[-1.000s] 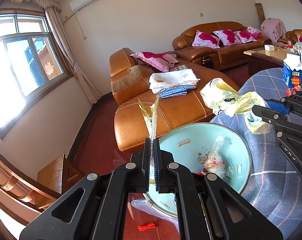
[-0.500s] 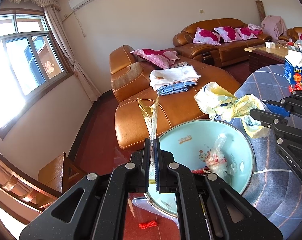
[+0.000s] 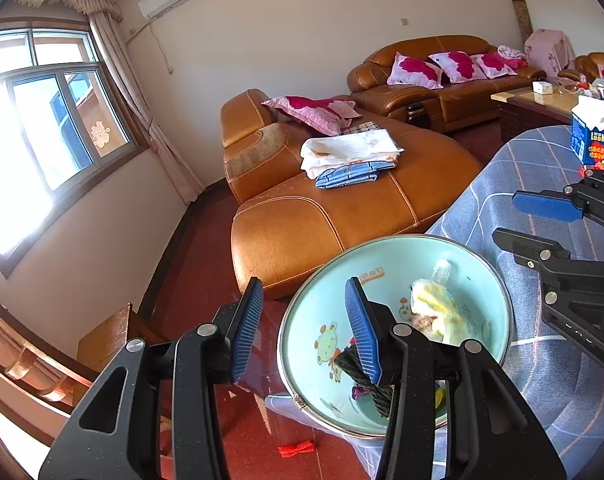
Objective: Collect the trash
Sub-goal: 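Open both grippers to drop the bottle and yellow wrapper into the bin, then move both open grippers back toward the remaining trash on the table, then grasp the red foil snack bag with the left gripper while the right grasps the yellow sponge, then carry the red foil bag and yellow sponge toward the light-blue bin with both grippers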
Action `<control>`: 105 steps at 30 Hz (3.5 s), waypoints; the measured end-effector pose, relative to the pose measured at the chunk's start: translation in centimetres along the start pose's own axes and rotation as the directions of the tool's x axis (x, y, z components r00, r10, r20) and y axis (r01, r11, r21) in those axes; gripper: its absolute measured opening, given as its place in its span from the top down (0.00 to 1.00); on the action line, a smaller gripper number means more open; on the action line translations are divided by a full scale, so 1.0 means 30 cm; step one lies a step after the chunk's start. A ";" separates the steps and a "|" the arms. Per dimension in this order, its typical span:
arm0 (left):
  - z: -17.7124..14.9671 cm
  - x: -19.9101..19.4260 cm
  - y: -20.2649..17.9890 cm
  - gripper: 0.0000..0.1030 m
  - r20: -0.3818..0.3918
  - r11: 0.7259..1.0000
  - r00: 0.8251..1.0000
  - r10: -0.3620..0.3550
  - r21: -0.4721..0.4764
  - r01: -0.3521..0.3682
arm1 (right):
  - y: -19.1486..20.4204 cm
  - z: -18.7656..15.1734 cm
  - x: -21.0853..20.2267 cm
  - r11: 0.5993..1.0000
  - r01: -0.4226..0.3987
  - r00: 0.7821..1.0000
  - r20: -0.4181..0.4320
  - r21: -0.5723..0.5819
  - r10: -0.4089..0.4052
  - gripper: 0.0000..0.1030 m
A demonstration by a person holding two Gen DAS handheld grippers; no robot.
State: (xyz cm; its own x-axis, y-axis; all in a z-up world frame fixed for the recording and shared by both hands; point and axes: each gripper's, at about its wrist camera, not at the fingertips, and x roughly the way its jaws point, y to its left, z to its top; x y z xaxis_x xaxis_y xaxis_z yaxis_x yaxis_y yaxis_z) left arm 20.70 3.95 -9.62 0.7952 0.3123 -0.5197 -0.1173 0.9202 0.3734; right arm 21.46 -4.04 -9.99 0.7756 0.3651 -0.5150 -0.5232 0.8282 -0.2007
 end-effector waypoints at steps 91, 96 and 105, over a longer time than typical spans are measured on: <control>0.222 -0.133 -0.520 0.78 0.077 0.926 0.928 -0.365 0.137 0.352 | -0.542 -0.338 -0.393 0.814 0.348 0.932 -0.080 0.465 -0.353 0.84; 0.177 -0.133 -0.425 0.78 0.072 0.941 0.941 -0.329 0.109 0.321 | -0.459 -0.275 -0.354 0.849 0.308 0.946 -0.046 0.428 -0.320 0.84; 0.133 -0.143 -0.306 0.78 0.073 0.956 0.954 -0.290 0.066 0.285 | -0.343 -0.196 -0.290 0.901 0.268 0.959 -0.007 0.341 -0.283 0.84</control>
State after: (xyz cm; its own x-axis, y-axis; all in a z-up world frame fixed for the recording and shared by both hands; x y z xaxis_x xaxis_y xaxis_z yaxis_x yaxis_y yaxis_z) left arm 20.75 -6.78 -7.77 0.8364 0.0141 -0.5480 0.1538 0.9535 0.2592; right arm 18.02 -18.23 -8.35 0.8895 0.1133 -0.4428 -0.1434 0.9891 -0.0350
